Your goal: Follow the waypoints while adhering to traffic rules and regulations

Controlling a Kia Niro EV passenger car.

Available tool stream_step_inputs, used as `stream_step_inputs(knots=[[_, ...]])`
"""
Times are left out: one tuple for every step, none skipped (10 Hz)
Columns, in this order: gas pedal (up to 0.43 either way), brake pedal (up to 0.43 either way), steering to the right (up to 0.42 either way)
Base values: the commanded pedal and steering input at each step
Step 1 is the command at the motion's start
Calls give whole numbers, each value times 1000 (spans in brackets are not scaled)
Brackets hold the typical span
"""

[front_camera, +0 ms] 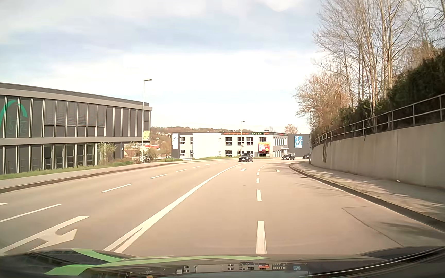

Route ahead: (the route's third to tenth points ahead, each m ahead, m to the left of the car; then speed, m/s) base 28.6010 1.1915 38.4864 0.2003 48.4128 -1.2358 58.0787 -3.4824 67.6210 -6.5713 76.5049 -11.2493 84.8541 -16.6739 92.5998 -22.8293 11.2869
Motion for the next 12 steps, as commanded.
stream_step_inputs(knots=[[39, 0, 4], [39, 0, 5], [39, 0, 6], [39, 0, 8], [39, 0, 10], [39, 0, 10], [0, 0, 10], [0, 0, 10], [0, 0, 10], [0, 0, 10], [0, 0, 10], [0, 0, 10]])
